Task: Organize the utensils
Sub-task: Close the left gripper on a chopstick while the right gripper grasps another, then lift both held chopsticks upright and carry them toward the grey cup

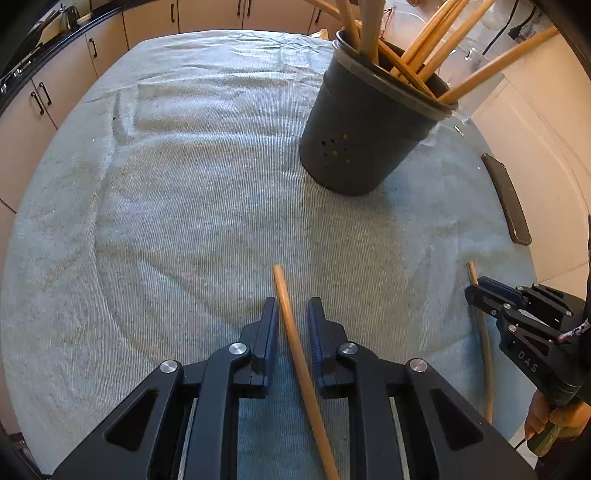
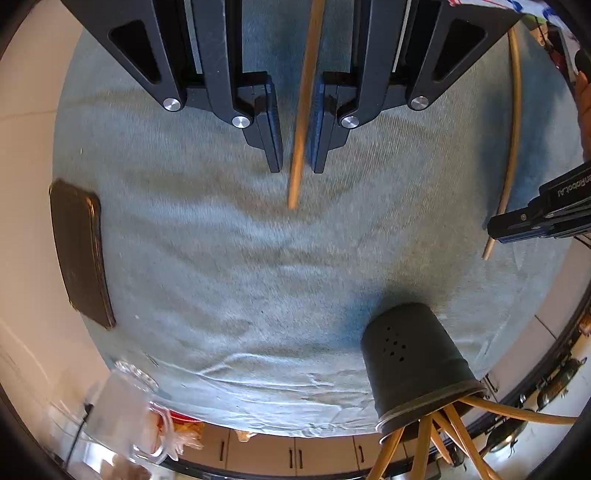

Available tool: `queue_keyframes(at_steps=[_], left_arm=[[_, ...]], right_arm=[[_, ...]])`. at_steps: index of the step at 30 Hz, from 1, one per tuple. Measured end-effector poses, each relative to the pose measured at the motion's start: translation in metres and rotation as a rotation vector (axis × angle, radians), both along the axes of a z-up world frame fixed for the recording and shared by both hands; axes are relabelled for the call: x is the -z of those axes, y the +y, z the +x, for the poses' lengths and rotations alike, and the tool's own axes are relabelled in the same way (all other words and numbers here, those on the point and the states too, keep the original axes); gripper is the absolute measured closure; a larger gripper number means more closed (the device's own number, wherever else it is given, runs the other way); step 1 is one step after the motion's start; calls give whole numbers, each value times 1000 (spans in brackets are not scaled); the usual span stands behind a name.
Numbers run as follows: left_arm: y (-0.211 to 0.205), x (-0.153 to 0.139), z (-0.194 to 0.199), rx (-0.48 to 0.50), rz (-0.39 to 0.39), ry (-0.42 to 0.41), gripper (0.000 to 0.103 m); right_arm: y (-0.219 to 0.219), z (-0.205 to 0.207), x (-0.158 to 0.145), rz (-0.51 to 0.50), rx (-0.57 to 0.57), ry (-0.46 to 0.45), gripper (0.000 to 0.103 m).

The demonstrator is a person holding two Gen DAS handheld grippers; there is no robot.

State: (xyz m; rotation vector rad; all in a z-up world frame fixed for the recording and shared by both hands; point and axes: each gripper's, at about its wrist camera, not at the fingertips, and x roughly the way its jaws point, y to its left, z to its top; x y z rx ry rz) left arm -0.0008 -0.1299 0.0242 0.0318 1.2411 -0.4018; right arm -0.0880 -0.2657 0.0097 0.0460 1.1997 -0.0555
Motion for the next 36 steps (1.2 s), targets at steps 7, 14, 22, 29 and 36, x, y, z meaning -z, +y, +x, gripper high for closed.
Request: queue_keyframes(at_steps=[7, 14, 22, 29, 36], left_arm=[[2, 0, -9, -9, -8, -43, 97], [18, -49, -37, -28, -67, -202, 98], [39, -113, -90, -11, -165, -383, 98], [43, -146, -141, 47, -167, -542, 98], [35, -130, -145, 72, -98, -540, 98]], right_arm=[[6, 4, -1, -7, -3, -50, 97], [5, -19, -39, 34, 12, -214, 97], [20, -64, -104, 33, 8, -420, 97], [34, -106, -139, 49, -16, -547, 97], [47, -126, -144, 69, -47, -577, 97]])
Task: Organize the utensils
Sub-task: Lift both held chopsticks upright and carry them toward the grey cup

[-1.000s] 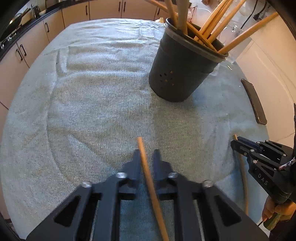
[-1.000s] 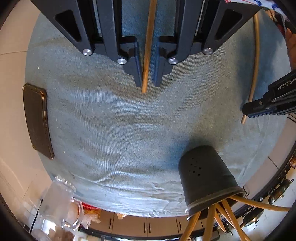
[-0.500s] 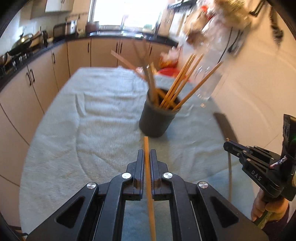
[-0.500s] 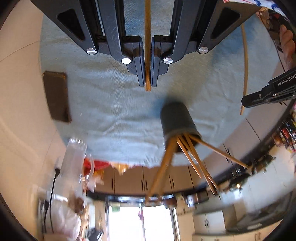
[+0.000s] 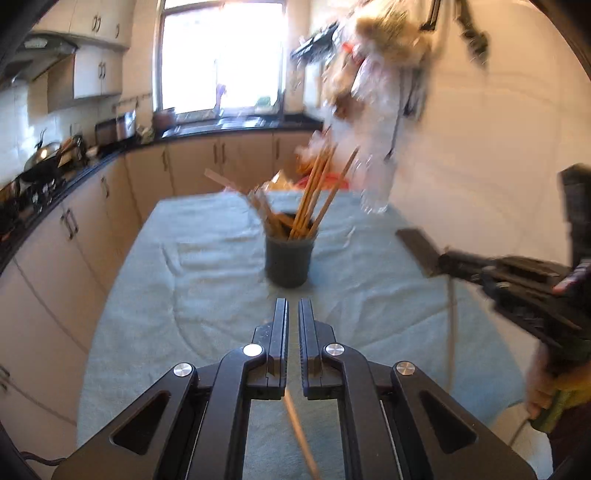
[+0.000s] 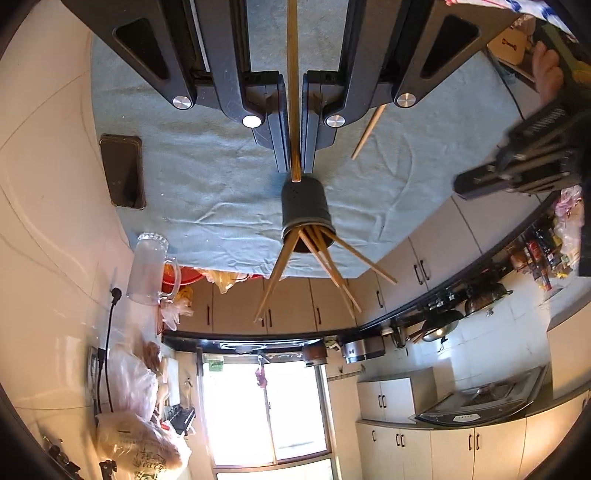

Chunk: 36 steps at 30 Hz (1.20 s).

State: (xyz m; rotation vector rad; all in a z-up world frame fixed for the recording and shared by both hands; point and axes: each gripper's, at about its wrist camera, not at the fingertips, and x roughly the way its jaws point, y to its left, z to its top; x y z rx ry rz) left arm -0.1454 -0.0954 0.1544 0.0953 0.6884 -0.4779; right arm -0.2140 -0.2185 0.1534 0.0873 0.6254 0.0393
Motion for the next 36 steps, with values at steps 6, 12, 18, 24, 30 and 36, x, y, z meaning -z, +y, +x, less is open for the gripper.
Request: queue_keyframes(at_steps=[6, 12, 18, 24, 30, 36], left_arm=[[-2, 64, 69, -39, 4, 268, 89], [-23, 110, 128, -70, 73, 402, 88], [-41, 136, 153, -67, 148, 442, 88], [-43, 133, 152, -57, 161, 425, 99], [-16, 93, 118, -78, 75, 320, 99], [13, 18, 54, -55, -81, 140, 99]], right_arm=[[-7, 12, 9, 41, 12, 39, 97], [-16, 24, 12, 66, 20, 69, 97], [-18, 28, 11, 73, 13, 73, 97], [-16, 31, 9, 77, 2, 67, 97], [-16, 25, 2, 87, 2, 44, 97], [-12, 9, -17, 95, 1, -21, 97]])
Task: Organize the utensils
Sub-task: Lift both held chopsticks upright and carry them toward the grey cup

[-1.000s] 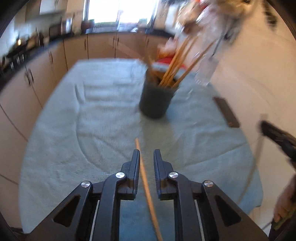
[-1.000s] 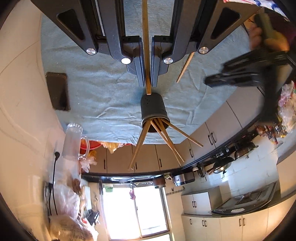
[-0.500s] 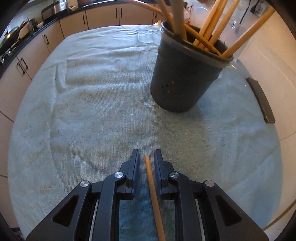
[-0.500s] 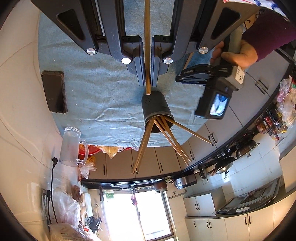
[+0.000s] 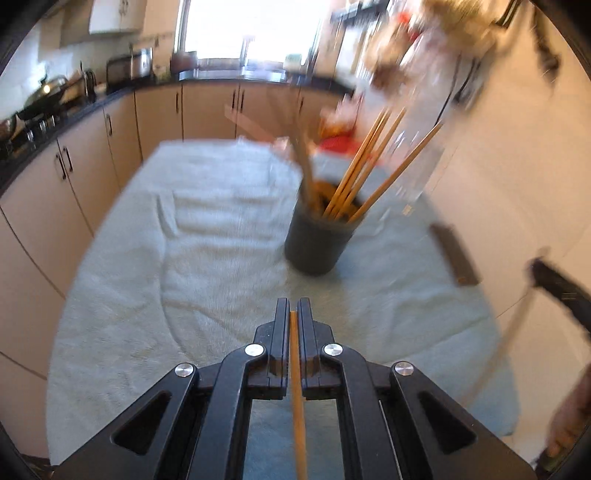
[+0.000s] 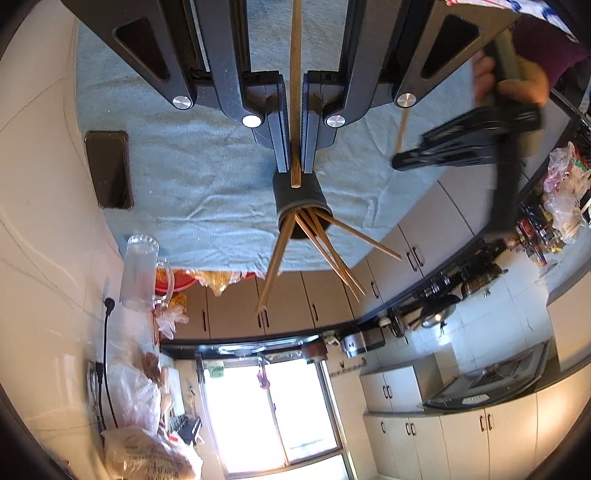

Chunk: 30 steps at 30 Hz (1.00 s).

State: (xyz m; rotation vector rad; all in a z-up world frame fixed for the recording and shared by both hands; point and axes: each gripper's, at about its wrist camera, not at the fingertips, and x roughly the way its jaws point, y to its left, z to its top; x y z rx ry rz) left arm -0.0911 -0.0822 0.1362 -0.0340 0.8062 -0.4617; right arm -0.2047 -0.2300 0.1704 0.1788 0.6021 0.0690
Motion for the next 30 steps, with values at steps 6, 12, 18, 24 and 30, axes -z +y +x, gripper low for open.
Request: queue_keyframes(at_steps=[6, 12, 18, 24, 30], left_arm=[[9, -47, -44, 2, -80, -171, 100], [10, -61, -65, 18, -119, -224, 101], [8, -78, -82, 32, -129, -296, 103], [-9, -57, -61, 60, -24, -216, 103], [-30, 17, 6, 61, 59, 5, 73]], right_arm=[[13, -13, -11, -22, -12, -47, 97], [19, -15, -15, -27, -25, -58, 97], [17, -16, -15, -27, -29, -60, 97], [14, -10, -9, -17, -28, -46, 97], [0, 1, -3, 20, -15, -13, 97]])
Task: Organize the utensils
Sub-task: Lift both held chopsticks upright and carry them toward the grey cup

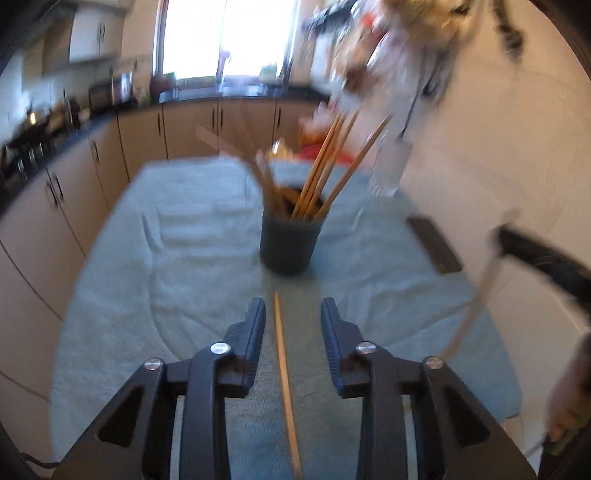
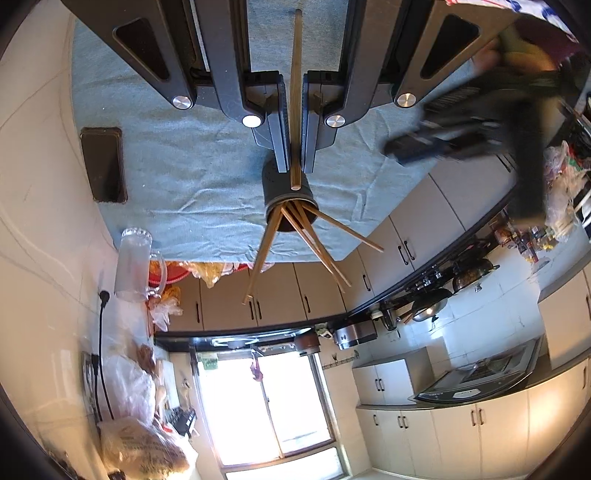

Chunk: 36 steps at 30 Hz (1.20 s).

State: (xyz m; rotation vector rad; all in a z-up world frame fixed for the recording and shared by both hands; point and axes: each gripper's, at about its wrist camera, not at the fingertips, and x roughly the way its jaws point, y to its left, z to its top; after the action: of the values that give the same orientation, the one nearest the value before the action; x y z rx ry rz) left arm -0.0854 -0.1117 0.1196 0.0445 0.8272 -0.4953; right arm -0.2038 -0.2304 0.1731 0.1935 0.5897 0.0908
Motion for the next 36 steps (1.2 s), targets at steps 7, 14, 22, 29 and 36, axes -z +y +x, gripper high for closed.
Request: queue_keyframes(at_steps=[7, 14, 22, 29, 36], left_arm=[[-38, 78, 70, -3, 118, 197, 73], [-60, 103, 97, 7, 227, 201, 93], [-36, 69, 61, -1, 124, 114, 98], [5, 0, 1, -16, -26, -76, 98], [22, -46, -39, -25, -116, -203, 98]], right_arm=[[-12, 15, 6, 21, 10, 40, 97], [-14, 25, 8, 30, -1, 56, 97], [-14, 30, 10, 41, -5, 57, 97], [-5, 21, 2, 27, -8, 15, 97], [8, 6, -3, 19, -20, -15, 97]])
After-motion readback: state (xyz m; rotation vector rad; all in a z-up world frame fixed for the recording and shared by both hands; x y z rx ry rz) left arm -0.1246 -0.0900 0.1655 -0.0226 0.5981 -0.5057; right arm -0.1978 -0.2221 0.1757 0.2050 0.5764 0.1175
